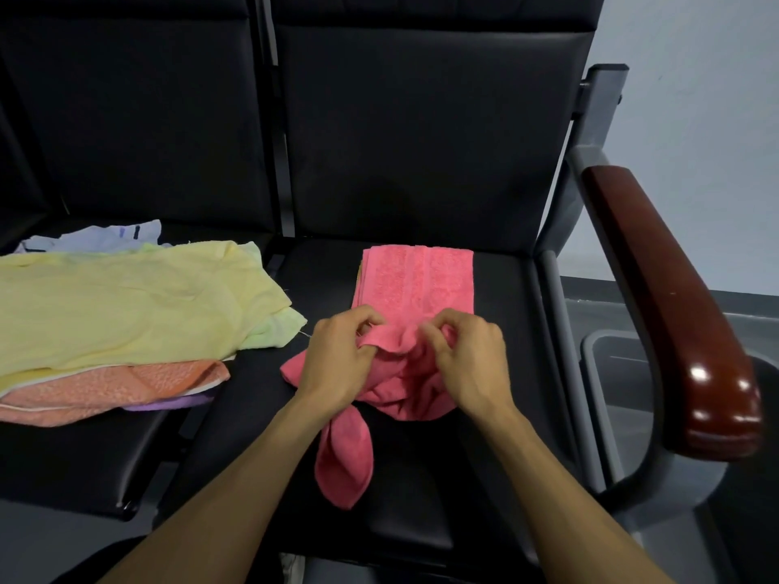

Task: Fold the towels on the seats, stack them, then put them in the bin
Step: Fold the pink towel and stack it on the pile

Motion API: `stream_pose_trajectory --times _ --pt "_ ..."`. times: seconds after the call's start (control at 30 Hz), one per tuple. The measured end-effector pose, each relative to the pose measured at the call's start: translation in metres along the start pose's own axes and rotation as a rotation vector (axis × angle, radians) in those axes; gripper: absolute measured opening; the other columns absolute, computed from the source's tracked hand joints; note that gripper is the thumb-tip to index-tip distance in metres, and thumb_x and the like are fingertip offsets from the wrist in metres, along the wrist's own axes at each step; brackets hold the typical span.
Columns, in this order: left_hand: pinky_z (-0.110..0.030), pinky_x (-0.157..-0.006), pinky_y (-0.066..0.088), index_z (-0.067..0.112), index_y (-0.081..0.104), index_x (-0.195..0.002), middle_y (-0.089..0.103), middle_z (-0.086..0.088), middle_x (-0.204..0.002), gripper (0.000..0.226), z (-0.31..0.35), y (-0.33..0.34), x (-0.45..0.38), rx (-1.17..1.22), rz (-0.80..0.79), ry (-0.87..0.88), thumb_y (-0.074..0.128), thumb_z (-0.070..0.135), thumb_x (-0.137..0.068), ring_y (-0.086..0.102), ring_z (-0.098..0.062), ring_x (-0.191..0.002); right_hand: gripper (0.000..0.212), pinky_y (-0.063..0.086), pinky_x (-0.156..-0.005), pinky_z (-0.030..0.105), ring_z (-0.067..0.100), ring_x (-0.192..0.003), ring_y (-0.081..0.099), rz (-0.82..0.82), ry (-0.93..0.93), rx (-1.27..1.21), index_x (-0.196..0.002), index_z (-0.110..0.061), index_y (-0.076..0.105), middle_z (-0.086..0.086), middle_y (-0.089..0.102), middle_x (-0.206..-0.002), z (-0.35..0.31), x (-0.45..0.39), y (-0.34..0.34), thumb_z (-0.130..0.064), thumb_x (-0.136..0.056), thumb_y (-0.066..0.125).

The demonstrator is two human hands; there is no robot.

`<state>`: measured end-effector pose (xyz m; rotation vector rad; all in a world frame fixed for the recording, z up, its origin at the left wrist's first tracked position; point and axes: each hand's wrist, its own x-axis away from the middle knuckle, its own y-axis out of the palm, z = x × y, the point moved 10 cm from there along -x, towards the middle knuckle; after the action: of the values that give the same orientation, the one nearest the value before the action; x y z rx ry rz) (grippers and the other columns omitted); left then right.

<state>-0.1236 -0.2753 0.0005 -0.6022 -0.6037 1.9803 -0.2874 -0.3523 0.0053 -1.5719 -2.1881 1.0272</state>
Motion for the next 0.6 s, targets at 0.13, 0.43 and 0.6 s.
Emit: stream_pose_trajectory --times 0.13,0.43,0.6 --pt "-0.044 -0.061 0.053 0.026 0.060 -0.093 0.070 -0.012 -0.070 0.014 -0.019 -0.006 -0.002 0.125 0.003 -0.157 0.069 0.016 -0.091 0.066 -0.037 -0.067 0.024 0.057 -0.060 0.033 0.011 -0.049 0.066 -0.016 0.133 -0.196 -0.077 -0.022 0.063 0.002 0.065 -0.055 0.016 0.000 -0.004 -0.034 -0.098 0.061" --pt "-0.055 -0.078 0.057 0.011 0.073 -0.076 0.072 -0.014 -0.077 0.028 -0.030 0.004 0.003 0.333 -0.032 -0.303 0.077 0.036 -0.085 0.071 -0.035 -0.080 0.010 0.054 -0.099 0.043 0.016 -0.104 0.070 -0.240 0.284 -0.647 -0.091 -0.022 0.079 -0.004 0.076 -0.100 0.011 0.005 0.026 -0.017 -0.092 0.071" --pt "-0.056 -0.087 0.056 0.015 0.072 -0.083 0.073 -0.013 -0.089 0.017 -0.031 0.002 0.002 0.449 0.023 -0.326 0.082 0.029 -0.083 0.071 -0.033 -0.092 0.032 0.055 -0.076 0.024 0.008 -0.070 0.067 -0.493 0.304 -0.876 -0.111 -0.002 0.072 -0.006 0.067 -0.062 -0.012 0.018 0.042 0.004 -0.101 0.042"
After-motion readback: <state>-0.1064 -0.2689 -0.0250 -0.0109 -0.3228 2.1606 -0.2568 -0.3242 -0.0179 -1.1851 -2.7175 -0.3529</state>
